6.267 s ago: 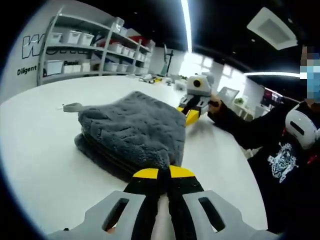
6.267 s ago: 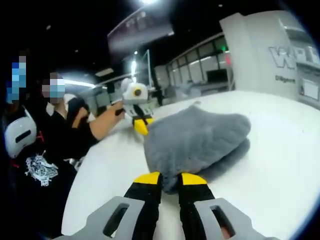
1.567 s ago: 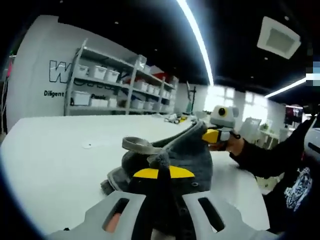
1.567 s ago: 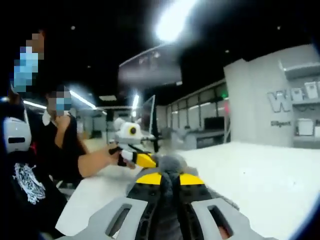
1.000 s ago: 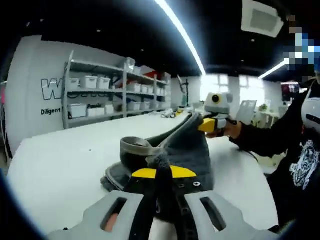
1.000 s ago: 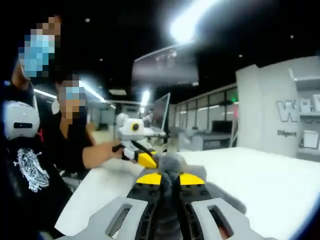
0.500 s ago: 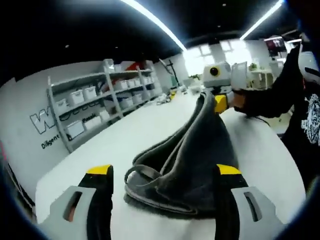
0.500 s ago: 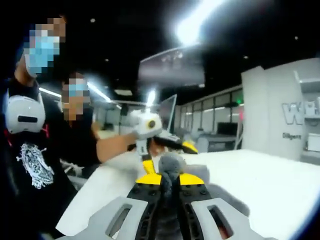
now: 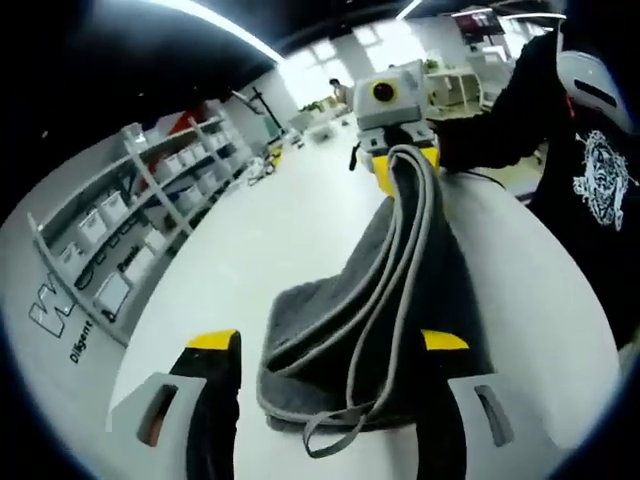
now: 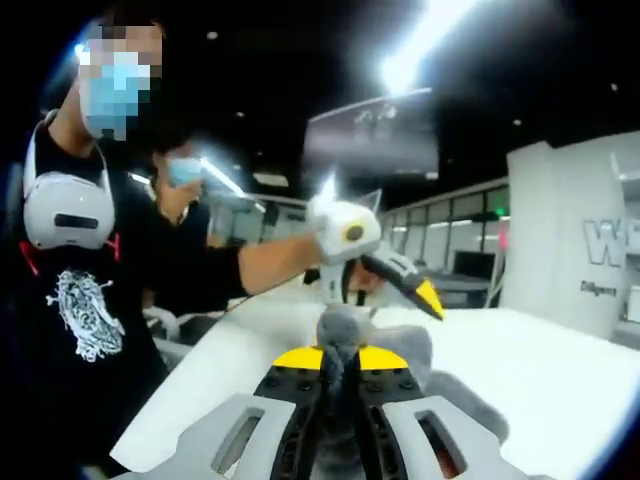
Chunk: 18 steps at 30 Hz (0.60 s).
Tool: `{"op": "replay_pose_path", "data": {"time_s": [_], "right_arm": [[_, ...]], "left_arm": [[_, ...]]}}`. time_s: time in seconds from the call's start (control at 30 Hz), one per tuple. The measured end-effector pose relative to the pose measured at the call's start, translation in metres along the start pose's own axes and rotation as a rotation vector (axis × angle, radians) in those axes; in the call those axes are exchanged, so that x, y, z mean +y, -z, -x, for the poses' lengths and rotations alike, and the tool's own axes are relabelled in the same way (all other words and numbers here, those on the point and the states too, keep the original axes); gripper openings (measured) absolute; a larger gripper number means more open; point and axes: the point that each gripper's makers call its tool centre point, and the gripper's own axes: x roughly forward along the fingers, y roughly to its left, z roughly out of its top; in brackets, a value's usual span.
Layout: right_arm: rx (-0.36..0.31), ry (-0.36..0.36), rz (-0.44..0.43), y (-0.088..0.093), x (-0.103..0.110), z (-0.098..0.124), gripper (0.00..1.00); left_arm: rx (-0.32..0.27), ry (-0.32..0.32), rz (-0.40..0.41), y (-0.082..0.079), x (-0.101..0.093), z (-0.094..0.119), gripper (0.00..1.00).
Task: Open the folded towel by lifting each exposed corner and separating the folded layers until the towel lies flat within the target outline without major curled edges
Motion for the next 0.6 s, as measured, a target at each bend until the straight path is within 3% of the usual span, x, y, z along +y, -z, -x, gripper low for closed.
{"op": "replay_pose_path", "data": {"time_s": [0.07,0.27,0.4,0.6], "right_arm": [[-0.004,-0.006,0.001,0.0,0.002,0.0,0.03],[0.008,-0.001,0.021,0.002,0.005,0.002,0.03],[0.013,0.002,0.025,0.004,0.01,0.007,0.03],[0.019,0.007,0.028,0.002,0.016,0.012,0.03]], "left_arm": [[0.007,0.022,0.005,-0.001,-0.004,-0.002,0.6],[0.062,0.067,0.012,0.006,-0.024,-0.003,0.19],[0.071,0.062,0.014,0.005,-0.04,0.003,0.11],[0.063,0.029,-0.003,-0.002,-0.057,0.018,0.09]]}}
